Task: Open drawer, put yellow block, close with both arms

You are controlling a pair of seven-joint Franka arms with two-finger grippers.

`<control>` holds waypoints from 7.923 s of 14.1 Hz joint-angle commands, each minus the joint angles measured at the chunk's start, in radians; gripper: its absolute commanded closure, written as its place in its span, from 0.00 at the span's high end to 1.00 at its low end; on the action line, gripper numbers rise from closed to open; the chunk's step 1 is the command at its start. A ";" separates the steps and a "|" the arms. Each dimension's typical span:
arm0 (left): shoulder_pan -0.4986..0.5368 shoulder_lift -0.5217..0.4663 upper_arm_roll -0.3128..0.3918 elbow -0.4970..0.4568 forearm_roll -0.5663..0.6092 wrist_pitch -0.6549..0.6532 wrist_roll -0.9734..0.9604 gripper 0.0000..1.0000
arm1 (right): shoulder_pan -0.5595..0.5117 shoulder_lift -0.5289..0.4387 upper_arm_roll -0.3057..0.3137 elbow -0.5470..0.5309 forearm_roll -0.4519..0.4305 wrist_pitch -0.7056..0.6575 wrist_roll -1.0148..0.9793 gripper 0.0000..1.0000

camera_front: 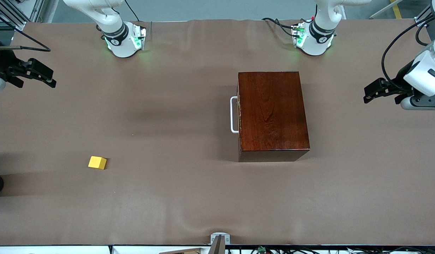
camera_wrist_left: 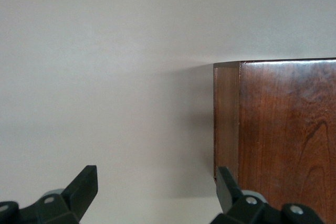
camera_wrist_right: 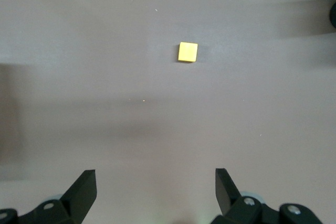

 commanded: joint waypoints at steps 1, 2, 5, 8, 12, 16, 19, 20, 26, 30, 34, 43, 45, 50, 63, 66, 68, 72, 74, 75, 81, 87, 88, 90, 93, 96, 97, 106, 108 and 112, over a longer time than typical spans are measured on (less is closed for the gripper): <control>0.003 0.006 -0.002 0.017 -0.010 0.009 -0.009 1.00 | -0.034 -0.004 0.009 0.007 -0.003 -0.009 0.008 1.00; 0.003 0.008 -0.002 0.019 -0.010 0.010 -0.011 1.00 | -0.040 -0.002 0.010 0.007 0.000 -0.009 0.008 1.00; 0.002 0.010 -0.004 0.019 -0.004 0.010 -0.007 1.00 | -0.041 -0.002 0.010 0.007 0.000 -0.009 0.008 1.00; 0.003 0.010 -0.007 0.017 -0.006 0.010 -0.011 1.00 | -0.042 -0.001 0.009 0.007 -0.001 -0.010 0.008 1.00; -0.020 0.013 -0.031 0.042 -0.015 0.010 -0.012 1.00 | -0.042 -0.001 0.009 0.005 0.000 -0.010 0.008 1.00; -0.046 0.072 -0.157 0.131 -0.016 0.004 -0.090 1.00 | -0.042 -0.001 0.009 0.005 -0.001 -0.012 0.008 1.00; -0.145 0.152 -0.252 0.197 -0.007 -0.003 -0.226 1.00 | -0.044 0.001 0.009 0.003 -0.001 -0.012 0.008 1.00; -0.211 0.190 -0.257 0.227 -0.007 -0.005 -0.333 1.00 | -0.044 0.001 0.009 0.003 -0.003 -0.010 0.007 1.00; -0.536 0.453 -0.239 0.407 0.063 0.042 -0.789 1.00 | -0.051 0.079 0.009 0.007 -0.032 0.002 0.004 1.00; -0.627 0.565 -0.226 0.407 0.194 0.082 -0.814 1.00 | -0.054 0.111 0.009 0.007 -0.034 0.023 0.004 1.00; -0.644 0.643 -0.203 0.402 0.250 0.084 -0.820 1.00 | -0.056 0.121 0.009 0.007 -0.035 0.037 0.004 1.00; -0.666 0.723 -0.196 0.401 0.278 0.145 -0.890 1.00 | -0.057 0.182 0.007 0.007 -0.037 0.066 0.004 1.00; -0.666 0.726 -0.191 0.392 0.289 0.145 -0.888 1.00 | -0.080 0.219 0.007 0.007 -0.037 0.079 0.004 1.00; -0.667 0.758 -0.191 0.387 0.298 0.145 -0.888 1.00 | -0.113 0.306 0.009 0.007 -0.034 0.138 0.004 1.00; -0.679 0.780 -0.193 0.393 0.291 0.257 -0.939 1.00 | -0.091 0.536 0.012 0.007 -0.033 0.224 -0.004 1.00; -0.681 0.781 -0.196 0.393 0.283 0.303 -0.939 1.00 | -0.074 0.571 0.013 0.007 -0.032 0.232 -0.004 1.00; -0.681 0.789 -0.200 0.395 0.280 0.334 -0.939 1.00 | -0.074 0.584 0.015 0.008 -0.021 0.264 -0.003 1.00; -0.681 0.790 -0.202 0.395 0.225 0.391 -0.939 1.00 | -0.062 0.587 0.015 0.002 -0.001 0.394 -0.007 1.00; -0.682 0.793 -0.202 0.395 0.211 0.411 -0.939 1.00 | -0.067 0.585 0.015 -0.048 -0.001 0.480 -0.007 1.00; -0.685 0.793 -0.203 0.395 0.206 0.420 -0.939 1.00 | -0.068 0.579 0.015 -0.079 0.000 0.520 -0.006 1.00; -0.687 0.803 -0.203 0.396 0.134 0.497 -0.940 1.00 | -0.073 0.532 0.013 -0.260 0.002 0.732 0.005 1.00; -0.702 0.813 -0.209 0.398 0.131 0.567 -0.940 1.00 | -0.076 0.516 0.007 -0.398 -0.004 0.967 0.007 1.00; -0.704 0.816 -0.211 0.399 0.131 0.576 -0.940 1.00 | -0.076 0.521 0.001 -0.397 -0.006 0.970 0.011 1.00; -0.710 0.818 -0.211 0.399 0.122 0.595 -0.939 1.00 | -0.074 0.529 -0.016 -0.395 -0.024 0.996 0.011 1.00; -0.710 0.818 -0.211 0.399 0.094 0.628 -0.937 1.00 | -0.074 0.530 -0.014 -0.397 -0.043 0.998 0.011 1.00; -0.719 0.818 -0.209 0.399 0.067 0.670 -0.937 1.00 | -0.080 0.550 -0.013 -0.395 -0.040 1.002 0.022 1.00; -0.719 0.816 -0.209 0.399 0.062 0.673 -0.937 1.00 | -0.080 0.556 -0.013 -0.394 -0.038 1.004 0.027 1.00; -0.669 0.676 -0.199 0.407 0.063 0.466 -0.962 1.00 | -0.097 0.638 -0.013 -0.365 -0.034 1.086 0.043 1.00; -0.623 0.568 -0.188 0.404 0.062 0.355 -0.959 1.00 | -0.099 0.644 -0.013 -0.359 -0.035 1.086 0.042 1.00; -0.500 0.390 -0.183 0.364 0.076 0.121 -0.946 1.00 | -0.099 0.644 -0.013 -0.351 -0.034 1.085 0.043 0.90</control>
